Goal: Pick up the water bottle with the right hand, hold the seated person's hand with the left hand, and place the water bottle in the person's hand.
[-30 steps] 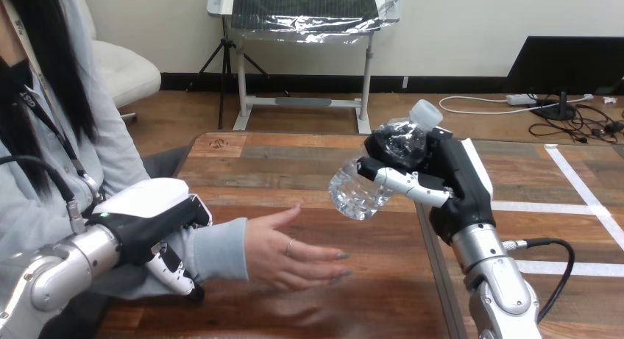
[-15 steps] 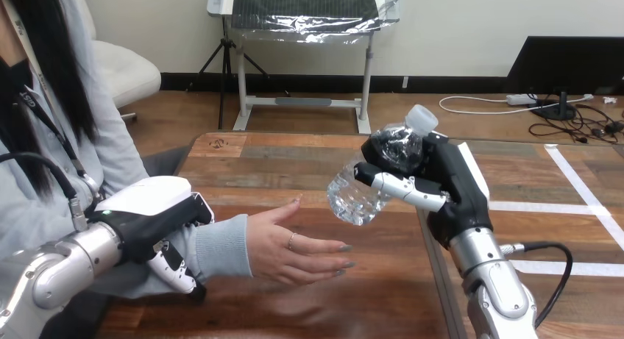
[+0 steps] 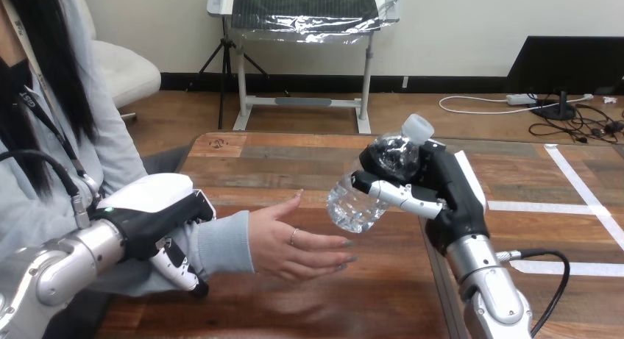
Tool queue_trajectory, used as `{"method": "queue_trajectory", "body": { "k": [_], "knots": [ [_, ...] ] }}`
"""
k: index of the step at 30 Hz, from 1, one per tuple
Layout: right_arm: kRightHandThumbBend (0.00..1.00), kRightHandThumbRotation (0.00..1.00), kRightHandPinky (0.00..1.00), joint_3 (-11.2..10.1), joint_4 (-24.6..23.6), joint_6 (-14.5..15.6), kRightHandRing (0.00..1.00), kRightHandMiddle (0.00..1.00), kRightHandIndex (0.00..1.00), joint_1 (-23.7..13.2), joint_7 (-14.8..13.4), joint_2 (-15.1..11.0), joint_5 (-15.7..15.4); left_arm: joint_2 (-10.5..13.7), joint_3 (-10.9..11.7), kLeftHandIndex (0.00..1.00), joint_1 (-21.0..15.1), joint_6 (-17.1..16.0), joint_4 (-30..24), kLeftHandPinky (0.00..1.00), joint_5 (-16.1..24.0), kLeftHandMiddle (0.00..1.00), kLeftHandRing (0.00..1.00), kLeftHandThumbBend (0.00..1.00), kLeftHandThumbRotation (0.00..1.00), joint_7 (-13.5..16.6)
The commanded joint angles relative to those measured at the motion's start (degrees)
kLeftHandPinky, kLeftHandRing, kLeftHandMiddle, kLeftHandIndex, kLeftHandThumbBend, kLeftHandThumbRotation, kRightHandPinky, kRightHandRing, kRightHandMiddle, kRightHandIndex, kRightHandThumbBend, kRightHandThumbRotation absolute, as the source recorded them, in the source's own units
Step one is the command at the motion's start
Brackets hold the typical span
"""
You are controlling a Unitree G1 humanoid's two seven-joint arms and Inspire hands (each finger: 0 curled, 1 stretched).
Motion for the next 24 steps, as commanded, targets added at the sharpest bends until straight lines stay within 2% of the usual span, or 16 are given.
{"method": "queue_trajectory", "body": {
  "k": [1,18,24],
  "knots": [
    [0.75,0.0,0.33,0.52,-0.07,-2.85,0.4,0.48,0.49,-6.97,-0.45,1.01,-0.28,-0.67,1.1,0.3,-6.83,0.26,-5.25,0.18,-0.97,0.3,0.24,0.83,0.0,0.36],
    [0.73,0.0,0.34,1.19,3.34,-4.04,0.4,0.48,0.49,-7.5,0.14,2.6,-0.27,-1.92,0.87,0.29,-8.44,2.76,-8.2,0.17,-0.46,0.29,0.23,0.81,0.0,-1.16],
    [0.74,0.0,0.34,1.72,4.23,-4.7,0.4,0.48,0.49,-7.35,-0.62,3.34,-1.19,-2.22,0.84,0.3,-9.2,2.07,-8.38,0.17,-0.91,0.3,0.23,0.81,0.0,-1.67]
  ]
}}
